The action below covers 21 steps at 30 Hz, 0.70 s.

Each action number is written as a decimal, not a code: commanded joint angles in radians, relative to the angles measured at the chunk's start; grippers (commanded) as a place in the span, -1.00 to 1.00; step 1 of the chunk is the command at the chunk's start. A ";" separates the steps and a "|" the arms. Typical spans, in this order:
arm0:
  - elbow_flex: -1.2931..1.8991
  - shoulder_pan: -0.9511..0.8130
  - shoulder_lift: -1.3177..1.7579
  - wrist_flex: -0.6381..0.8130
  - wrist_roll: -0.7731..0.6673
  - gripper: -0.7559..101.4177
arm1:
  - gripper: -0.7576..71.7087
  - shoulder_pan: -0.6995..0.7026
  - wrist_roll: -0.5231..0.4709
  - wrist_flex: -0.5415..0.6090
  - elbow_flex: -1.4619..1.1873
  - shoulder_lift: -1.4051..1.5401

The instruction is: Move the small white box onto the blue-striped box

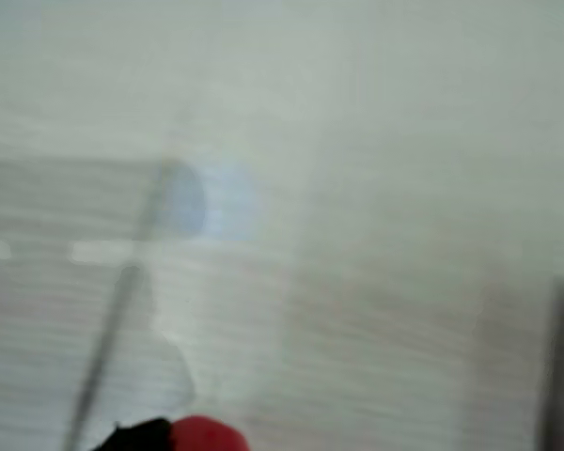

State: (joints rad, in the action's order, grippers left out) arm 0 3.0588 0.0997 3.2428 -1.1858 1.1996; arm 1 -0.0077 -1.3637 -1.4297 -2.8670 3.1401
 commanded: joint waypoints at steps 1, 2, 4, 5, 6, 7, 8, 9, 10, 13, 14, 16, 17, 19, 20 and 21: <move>-0.020 -0.011 0.028 -0.021 0.043 -0.99 | -0.97 -0.101 -0.069 -0.031 0.015 0.023; -0.020 -0.011 0.028 -0.021 0.044 -0.99 | -0.97 -0.114 -0.072 -0.031 0.015 0.023; -0.020 -0.011 0.028 -0.021 0.044 -0.99 | -0.97 -0.118 -0.020 -0.031 0.015 0.023; -0.020 -0.011 0.028 -0.021 0.044 -0.99 | -0.97 -0.118 0.008 -0.031 0.015 0.023; -0.020 -0.011 0.028 -0.021 0.044 -0.99 | -0.97 -0.118 0.006 -0.031 0.015 0.023; -0.020 -0.011 0.028 -0.021 0.044 -0.99 | -0.97 -0.117 0.023 -0.031 0.015 0.023; -0.020 -0.011 0.028 -0.021 0.044 -0.99 | -0.97 -0.117 0.061 -0.031 0.015 0.023; -0.020 -0.011 0.028 -0.021 0.044 -0.99 | -0.97 -0.117 0.106 -0.031 0.015 0.023; -0.020 -0.011 0.028 -0.021 0.044 -0.99 | -0.97 -0.117 0.112 -0.029 0.015 0.023; -0.020 -0.011 0.028 -0.021 0.046 -0.99 | -0.97 -0.117 0.112 -0.029 0.015 0.023; -0.020 -0.011 0.028 -0.021 0.046 -0.99 | -0.97 -0.117 0.112 -0.029 0.015 0.023; -0.020 -0.011 0.028 -0.021 0.046 -0.99 | -0.97 -0.117 0.112 -0.029 0.015 0.023; -0.020 -0.011 0.028 -0.021 0.046 -0.99 | -0.97 -0.117 0.112 -0.029 0.015 0.023; -0.020 -0.011 0.028 -0.021 0.046 -0.99 | -0.97 -0.117 0.112 -0.029 0.015 0.023; -0.020 -0.011 0.028 -0.021 0.046 -0.99 | -0.97 -0.117 0.112 -0.029 0.015 0.023; -0.020 -0.011 0.028 -0.021 0.046 -0.99 | -0.97 -0.117 0.112 -0.029 0.015 0.023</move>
State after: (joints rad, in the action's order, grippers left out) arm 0 3.0588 0.1058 3.2413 -1.1873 1.2180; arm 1 -0.0936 -1.2563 -1.4297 -2.8670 3.1401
